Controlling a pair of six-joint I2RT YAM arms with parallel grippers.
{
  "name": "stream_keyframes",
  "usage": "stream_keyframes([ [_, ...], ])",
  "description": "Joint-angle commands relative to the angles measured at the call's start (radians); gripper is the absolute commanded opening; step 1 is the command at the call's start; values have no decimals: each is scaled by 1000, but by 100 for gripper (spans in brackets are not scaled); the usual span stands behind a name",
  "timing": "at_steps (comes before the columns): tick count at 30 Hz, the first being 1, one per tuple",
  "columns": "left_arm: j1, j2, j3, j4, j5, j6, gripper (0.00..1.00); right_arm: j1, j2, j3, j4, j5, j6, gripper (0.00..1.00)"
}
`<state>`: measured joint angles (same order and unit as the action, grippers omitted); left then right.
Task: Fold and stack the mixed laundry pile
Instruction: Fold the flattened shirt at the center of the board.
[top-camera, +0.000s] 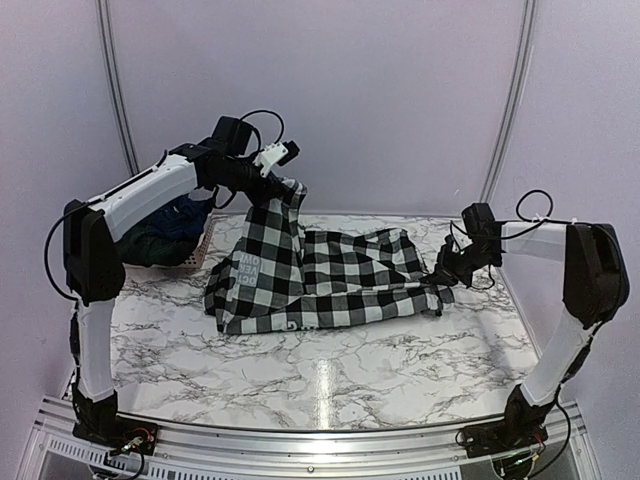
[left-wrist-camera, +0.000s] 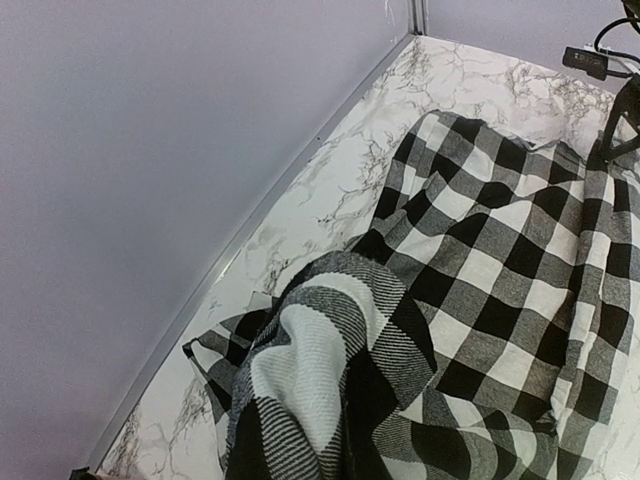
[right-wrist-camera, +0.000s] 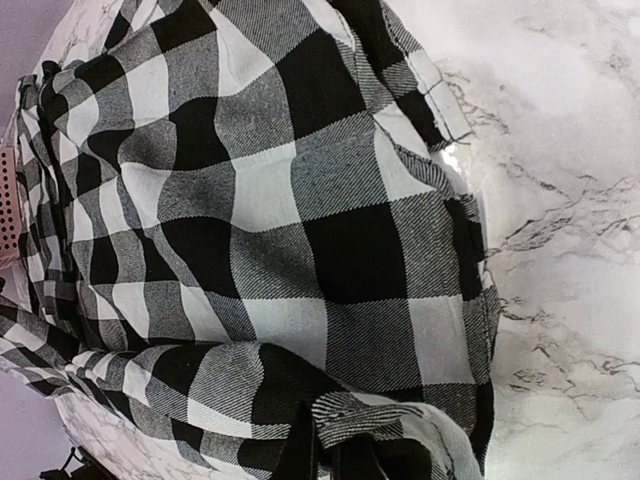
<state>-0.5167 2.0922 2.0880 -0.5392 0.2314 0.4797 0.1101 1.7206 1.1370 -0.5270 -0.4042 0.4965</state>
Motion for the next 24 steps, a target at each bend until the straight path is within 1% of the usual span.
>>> stream_keyframes([
  [1, 6, 43, 58, 87, 56, -9, 11, -14, 19, 40, 9, 37, -12, 0],
  [4, 6, 72, 60, 97, 57, -19, 12, -30, 22, 17, 13, 48, -25, 0],
  [7, 4, 93, 48, 106, 122, -30, 13, -33, 54, 6, 24, 43, -44, 0],
  [9, 1, 109, 46, 114, 132, -42, 13, -33, 87, 7, 32, 39, -49, 0],
  [13, 0, 138, 57, 154, 73, -98, 13, -33, 116, -5, 57, 31, -48, 0],
  [16, -2, 151, 57, 200, 2, -115, 19, -33, 131, -12, 68, 22, -51, 0],
  [17, -3, 153, 63, 204, 2, -113, 19, -32, 134, -11, 68, 14, -54, 0],
  [19, -7, 144, 60, 206, 59, -116, 19, -33, 129, -6, 76, -11, -59, 0],
  [21, -28, 118, 38, 205, 63, -113, 18, -33, 111, 4, 82, -21, -58, 0],
  [23, -65, 78, -12, 206, 12, -89, 18, -33, 96, 27, 79, -28, -58, 0],
  [24, -88, 61, -34, 205, -41, -76, 18, -32, 91, 37, 74, -31, -58, 0],
])
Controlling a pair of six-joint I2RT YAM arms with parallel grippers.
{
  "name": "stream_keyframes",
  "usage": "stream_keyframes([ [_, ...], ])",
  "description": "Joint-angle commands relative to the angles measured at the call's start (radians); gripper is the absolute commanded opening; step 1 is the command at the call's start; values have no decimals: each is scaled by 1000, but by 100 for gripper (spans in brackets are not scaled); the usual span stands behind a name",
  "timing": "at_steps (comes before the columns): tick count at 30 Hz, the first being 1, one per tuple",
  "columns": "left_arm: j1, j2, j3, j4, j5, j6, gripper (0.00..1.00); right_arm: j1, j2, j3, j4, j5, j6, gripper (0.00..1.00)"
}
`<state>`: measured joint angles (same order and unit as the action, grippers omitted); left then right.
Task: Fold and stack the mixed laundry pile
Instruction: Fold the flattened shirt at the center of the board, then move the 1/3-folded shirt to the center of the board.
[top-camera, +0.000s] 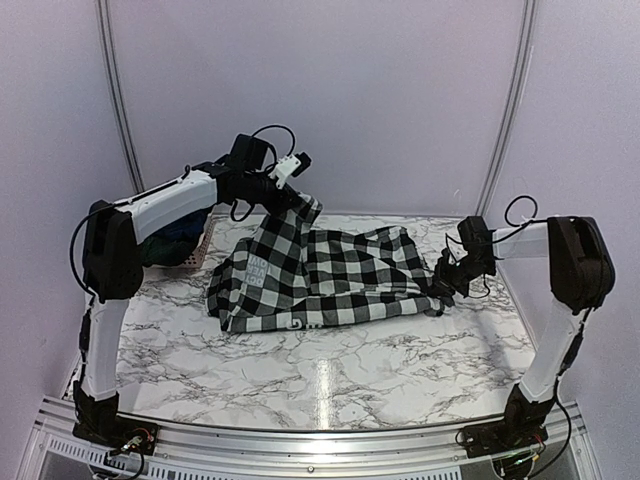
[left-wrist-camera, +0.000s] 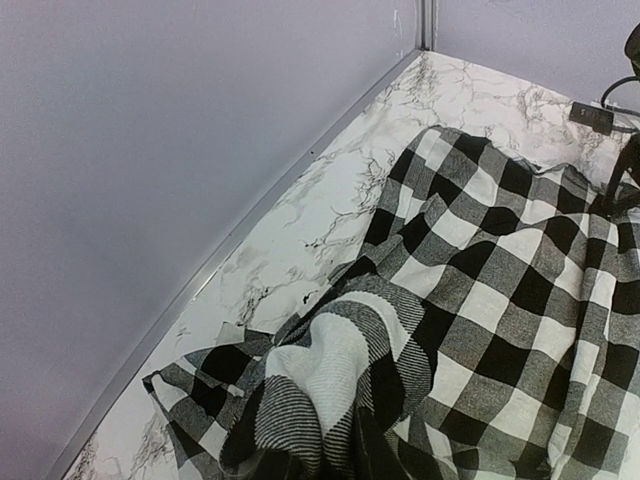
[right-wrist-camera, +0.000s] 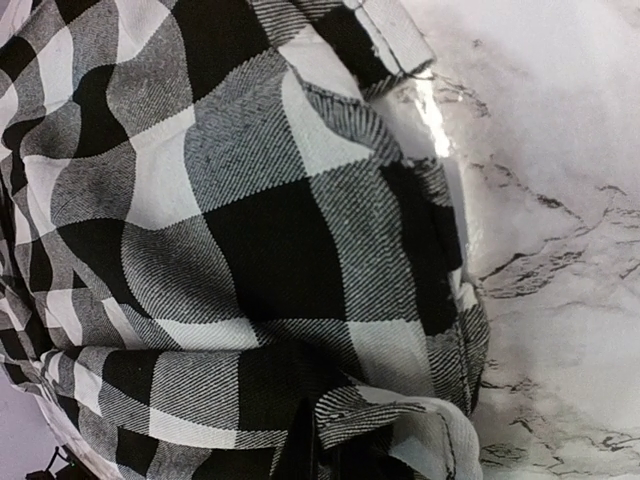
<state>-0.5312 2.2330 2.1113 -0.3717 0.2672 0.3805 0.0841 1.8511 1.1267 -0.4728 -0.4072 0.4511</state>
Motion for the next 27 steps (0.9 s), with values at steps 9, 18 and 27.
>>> stream_keyframes([
  [9, -330, -146, -227, -3, -393, 61, 32, -7, -46, 24, 23, -57, -16, 0],
  [18, -262, -435, -545, 64, -142, -236, 99, -7, -33, -8, 36, -58, -44, 0],
  [27, -35, -608, -962, 191, -292, -654, 99, -7, -20, -41, 42, -57, -78, 0],
])
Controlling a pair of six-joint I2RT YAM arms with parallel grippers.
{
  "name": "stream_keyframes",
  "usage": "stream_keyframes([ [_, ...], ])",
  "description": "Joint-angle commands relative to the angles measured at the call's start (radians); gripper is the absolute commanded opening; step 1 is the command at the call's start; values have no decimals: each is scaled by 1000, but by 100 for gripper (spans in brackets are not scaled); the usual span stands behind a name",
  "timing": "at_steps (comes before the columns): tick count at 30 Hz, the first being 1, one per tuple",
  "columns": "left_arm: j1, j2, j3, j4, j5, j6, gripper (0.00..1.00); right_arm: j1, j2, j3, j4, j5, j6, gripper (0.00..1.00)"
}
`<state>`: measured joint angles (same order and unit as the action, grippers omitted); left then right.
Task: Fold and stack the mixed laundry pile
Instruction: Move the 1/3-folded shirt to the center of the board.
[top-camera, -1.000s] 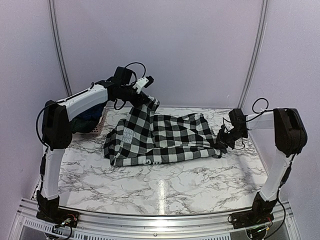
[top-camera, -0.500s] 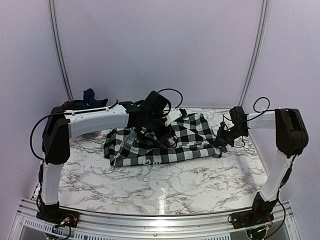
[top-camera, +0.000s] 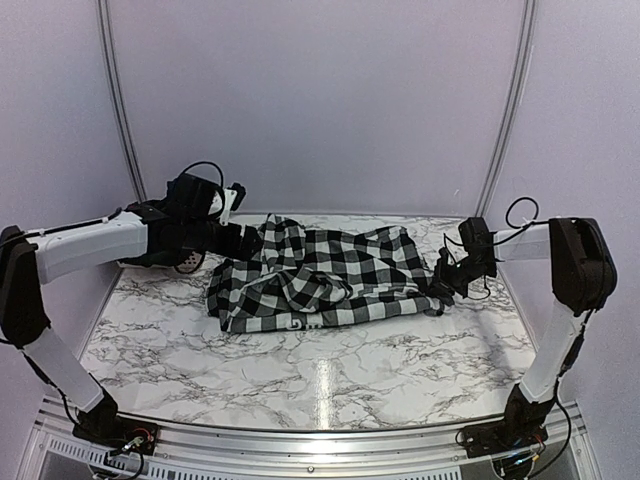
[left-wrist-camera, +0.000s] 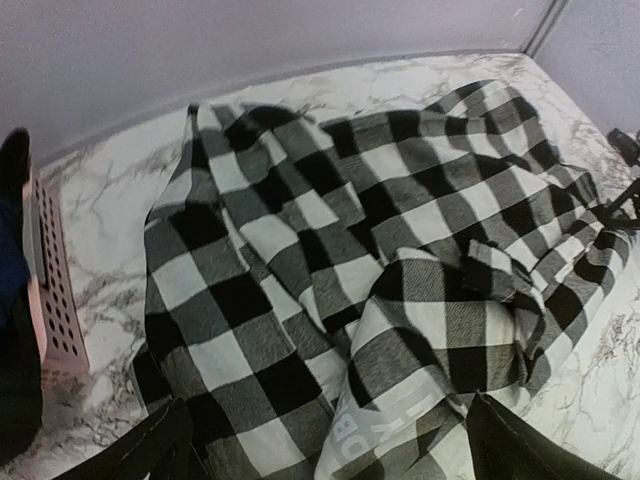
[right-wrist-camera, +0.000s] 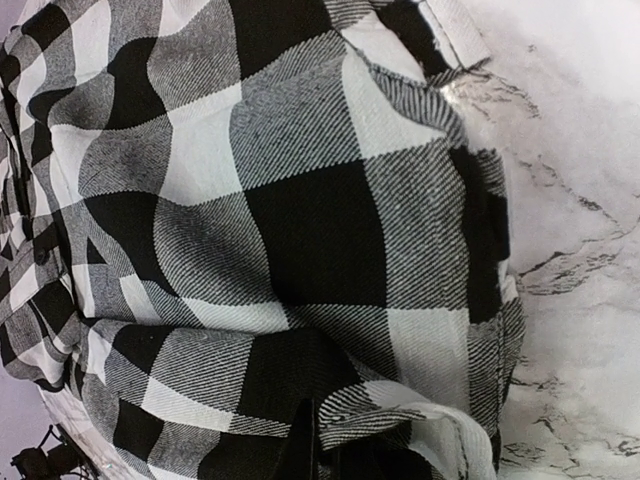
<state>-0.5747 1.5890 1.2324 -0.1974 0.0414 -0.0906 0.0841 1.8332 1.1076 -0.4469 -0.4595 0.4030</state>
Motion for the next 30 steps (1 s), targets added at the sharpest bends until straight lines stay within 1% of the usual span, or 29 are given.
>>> stream_keyframes([
  [1, 21, 49, -96, 13, -72, -214, 99, -7, -2, -32, 19, -10, -29, 0],
  [4, 62, 78, -143, 36, -50, -331, 99, -3, -5, -70, 23, -14, -32, 0],
  [6, 83, 107, -170, 69, 24, -382, 99, -3, -17, -101, 19, -18, -32, 0],
  [8, 87, 140, -190, 72, 58, -405, 97, -3, -40, -135, 14, -17, -32, 0],
  [12, 87, 174, -265, 58, 127, -456, 91, -2, -104, -216, 4, -31, -26, 0],
  [16, 85, 107, -365, 10, 136, -484, 89, 20, -181, -322, -10, -51, -11, 0],
  [20, 77, -24, -480, -84, 150, -512, 88, 78, -299, -454, -36, -79, 28, 0],
  [22, 74, -102, -529, -153, 149, -513, 87, 120, -378, -528, -49, -119, 64, 0],
  [24, 73, -198, -562, -210, 145, -495, 88, 146, -471, -570, -80, -173, 83, 15],
  [25, 73, -252, -565, -228, 139, -467, 91, 148, -528, -566, -106, -187, 83, 25],
  [26, 73, -305, -560, -242, 126, -441, 96, 146, -584, -540, -149, -176, 79, 36],
  [27, 74, -355, -545, -257, 105, -409, 98, 145, -641, -496, -183, -148, 69, 52],
  [28, 75, -392, -520, -262, 76, -380, 99, 144, -688, -450, -204, -120, 52, 62],
  [29, 75, -420, -494, -263, 37, -354, 99, 140, -721, -396, -215, -83, 34, 70],
  [30, 75, -431, -461, -262, 8, -330, 99, 125, -737, -348, -217, -39, 16, 74],
])
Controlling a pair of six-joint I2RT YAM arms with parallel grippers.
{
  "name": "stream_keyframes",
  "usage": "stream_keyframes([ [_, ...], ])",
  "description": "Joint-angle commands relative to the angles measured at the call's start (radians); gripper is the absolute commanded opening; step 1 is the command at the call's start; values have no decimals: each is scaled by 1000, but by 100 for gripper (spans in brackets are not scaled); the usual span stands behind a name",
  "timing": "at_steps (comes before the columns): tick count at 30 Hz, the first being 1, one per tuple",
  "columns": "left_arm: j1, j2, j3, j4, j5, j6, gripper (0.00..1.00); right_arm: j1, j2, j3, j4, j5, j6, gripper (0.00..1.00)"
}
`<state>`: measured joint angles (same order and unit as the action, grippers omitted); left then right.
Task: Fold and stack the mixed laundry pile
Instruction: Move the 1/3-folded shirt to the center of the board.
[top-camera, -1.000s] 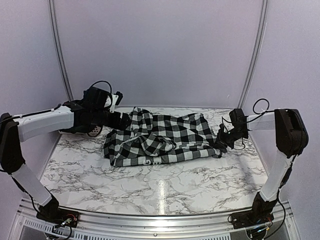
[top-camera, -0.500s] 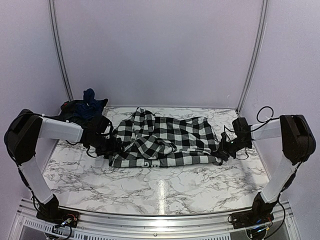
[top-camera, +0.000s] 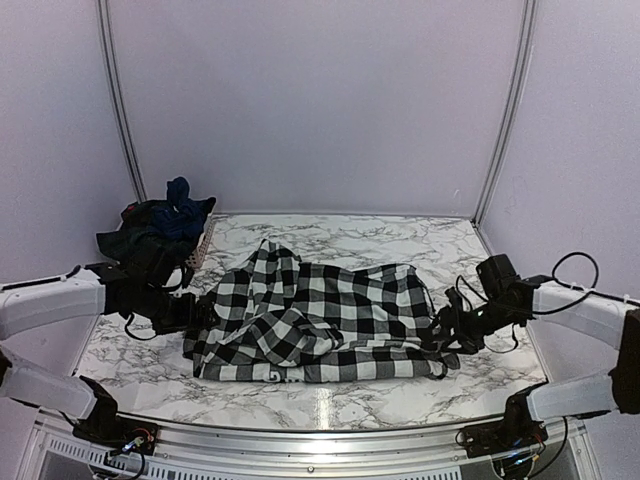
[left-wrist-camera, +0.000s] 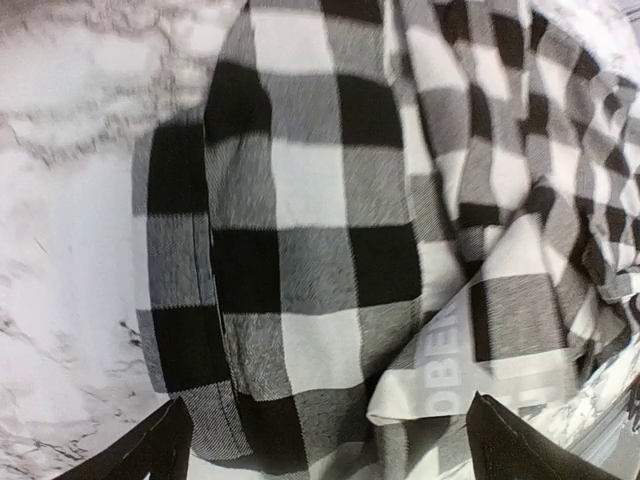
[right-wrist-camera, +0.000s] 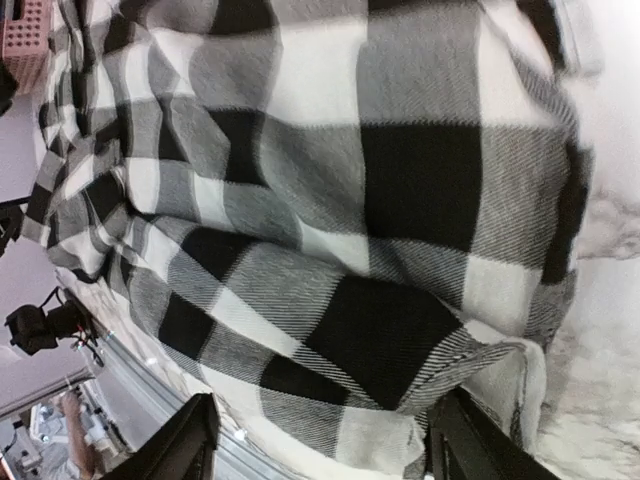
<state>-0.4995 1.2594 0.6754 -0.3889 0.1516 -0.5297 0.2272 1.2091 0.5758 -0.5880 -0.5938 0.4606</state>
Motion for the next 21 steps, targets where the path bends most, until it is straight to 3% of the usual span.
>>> stream_keyframes([
  [1, -1, -94, 145, -65, -126, 135, 99, -30, -104, 225, -56, 116, -68, 76],
  [3, 0, -50, 221, -54, -159, 180, 99, -64, -31, 293, -17, 136, -102, 75],
  [11, 9, 333, 539, -11, -231, 285, 99, -97, 393, 625, 140, 175, -163, 57],
  [15, 31, 517, 683, -54, -251, 301, 99, -95, 595, 802, 97, 180, -211, 50],
  [21, 64, 691, 807, -67, -193, 279, 98, -95, 792, 910, 70, 113, -197, 49],
])
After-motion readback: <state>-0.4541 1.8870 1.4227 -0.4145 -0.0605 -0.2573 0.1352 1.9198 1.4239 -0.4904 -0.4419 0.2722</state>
